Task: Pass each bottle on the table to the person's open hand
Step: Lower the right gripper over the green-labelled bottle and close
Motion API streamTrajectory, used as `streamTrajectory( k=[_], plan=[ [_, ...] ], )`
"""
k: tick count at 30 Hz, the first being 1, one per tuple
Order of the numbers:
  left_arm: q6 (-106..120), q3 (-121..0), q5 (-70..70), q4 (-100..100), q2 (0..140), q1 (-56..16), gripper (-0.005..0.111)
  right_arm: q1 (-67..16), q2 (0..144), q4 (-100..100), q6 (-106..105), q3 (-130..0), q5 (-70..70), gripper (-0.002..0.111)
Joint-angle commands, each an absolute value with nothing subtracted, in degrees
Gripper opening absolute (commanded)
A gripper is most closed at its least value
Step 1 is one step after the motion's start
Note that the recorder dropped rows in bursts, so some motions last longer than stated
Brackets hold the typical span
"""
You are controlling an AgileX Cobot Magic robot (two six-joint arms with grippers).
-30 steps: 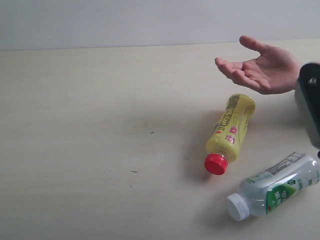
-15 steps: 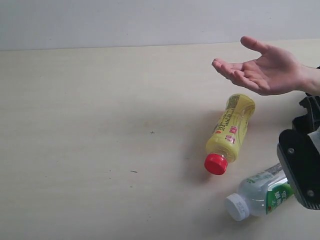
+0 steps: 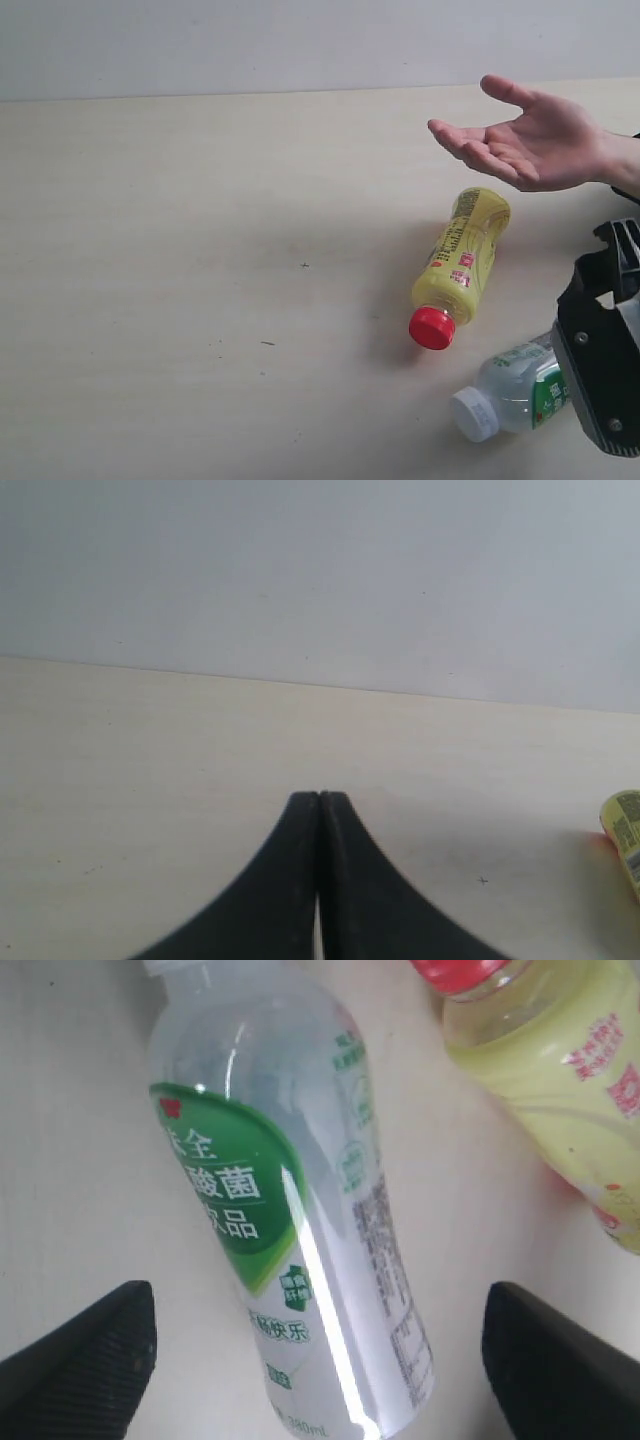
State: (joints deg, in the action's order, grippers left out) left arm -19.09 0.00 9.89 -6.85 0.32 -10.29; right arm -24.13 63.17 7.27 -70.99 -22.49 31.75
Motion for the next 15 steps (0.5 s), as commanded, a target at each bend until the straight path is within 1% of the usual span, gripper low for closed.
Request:
streamTrajectory(
  k=[1,5,15],
  plan=[
    [-19.0,0.0,9.7,-7.3,0.0,-10.2,0.0,-24.3,62.8,8.3,-71.8,-20.6,26.7,0.089],
    [-19.0,0.0,9.7,-7.3,0.0,-10.2,0.0,-24.3,63.3,9.0,-71.7,-20.6,24.5,0.089],
    [-19.0,0.0,9.7,-7.3,0.0,-10.2,0.0,-24.3,70.2,11.5,-71.6,-20.6,19.0,0.089]
  ],
)
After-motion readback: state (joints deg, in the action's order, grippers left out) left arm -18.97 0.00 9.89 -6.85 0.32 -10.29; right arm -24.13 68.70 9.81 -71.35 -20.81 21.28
